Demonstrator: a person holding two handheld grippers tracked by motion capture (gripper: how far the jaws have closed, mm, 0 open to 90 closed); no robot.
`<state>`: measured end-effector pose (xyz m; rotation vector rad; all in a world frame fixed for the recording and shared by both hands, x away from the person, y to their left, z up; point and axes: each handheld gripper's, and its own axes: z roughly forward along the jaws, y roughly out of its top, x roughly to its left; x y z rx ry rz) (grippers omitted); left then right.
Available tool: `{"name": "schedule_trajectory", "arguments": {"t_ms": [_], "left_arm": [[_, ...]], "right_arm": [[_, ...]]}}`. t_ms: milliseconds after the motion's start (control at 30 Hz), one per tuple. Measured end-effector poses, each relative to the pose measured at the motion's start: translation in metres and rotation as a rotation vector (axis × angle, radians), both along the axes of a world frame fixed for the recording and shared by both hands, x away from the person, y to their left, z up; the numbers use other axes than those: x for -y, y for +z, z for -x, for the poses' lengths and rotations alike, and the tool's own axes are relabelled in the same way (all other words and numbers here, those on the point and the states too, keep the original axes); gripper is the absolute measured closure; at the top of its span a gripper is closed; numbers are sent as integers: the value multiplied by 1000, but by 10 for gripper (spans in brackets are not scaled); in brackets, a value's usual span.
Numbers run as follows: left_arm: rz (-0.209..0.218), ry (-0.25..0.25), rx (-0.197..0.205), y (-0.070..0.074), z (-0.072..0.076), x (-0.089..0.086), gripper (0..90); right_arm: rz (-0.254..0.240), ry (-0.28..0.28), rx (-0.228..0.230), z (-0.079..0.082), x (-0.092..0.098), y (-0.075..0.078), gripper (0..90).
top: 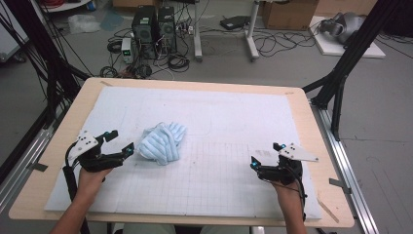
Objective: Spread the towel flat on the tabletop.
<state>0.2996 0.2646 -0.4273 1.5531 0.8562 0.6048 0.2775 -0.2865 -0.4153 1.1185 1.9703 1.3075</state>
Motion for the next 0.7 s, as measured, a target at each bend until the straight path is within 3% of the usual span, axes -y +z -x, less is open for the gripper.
{"name": "schedule_trajectory", "arguments": {"t_ms": [400,700], "left_arm": [[-23,-4,-32,-3,-5,8,166],[-84,-91,-65,0,-9,29,179]], "right_arm": [[-32,24,-18,-4,1,-4,31],[-19,46,-32,-1,-6,-5,31]]}}
